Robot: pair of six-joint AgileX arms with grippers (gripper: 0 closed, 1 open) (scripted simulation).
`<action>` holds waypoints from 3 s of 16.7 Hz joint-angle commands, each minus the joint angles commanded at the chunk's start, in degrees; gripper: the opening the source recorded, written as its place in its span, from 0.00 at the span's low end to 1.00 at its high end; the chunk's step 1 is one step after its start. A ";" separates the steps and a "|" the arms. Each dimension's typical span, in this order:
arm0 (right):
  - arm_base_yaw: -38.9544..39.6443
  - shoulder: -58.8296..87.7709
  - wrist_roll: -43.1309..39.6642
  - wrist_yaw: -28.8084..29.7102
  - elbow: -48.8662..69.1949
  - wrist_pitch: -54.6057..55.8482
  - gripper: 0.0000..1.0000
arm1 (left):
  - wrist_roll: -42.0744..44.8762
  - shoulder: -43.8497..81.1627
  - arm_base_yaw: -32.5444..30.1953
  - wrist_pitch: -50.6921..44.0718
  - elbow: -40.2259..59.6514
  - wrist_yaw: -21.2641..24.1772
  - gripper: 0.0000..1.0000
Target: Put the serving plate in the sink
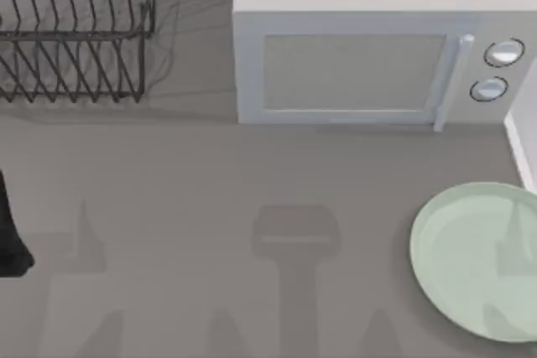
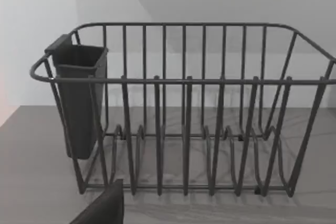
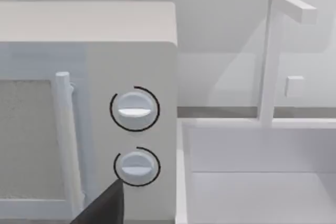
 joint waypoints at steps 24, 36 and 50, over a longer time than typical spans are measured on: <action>0.01 0.03 0.01 0.00 0.03 -0.02 1.00 | 0.00 0.00 0.00 0.00 0.00 0.00 1.00; 14.29 43.77 14.63 0.01 33.27 -27.97 1.00 | 0.00 0.00 0.00 0.00 0.00 0.00 1.00; 31.20 101.54 31.95 0.02 72.84 -61.09 1.00 | 0.00 0.00 0.00 0.00 0.00 0.00 1.00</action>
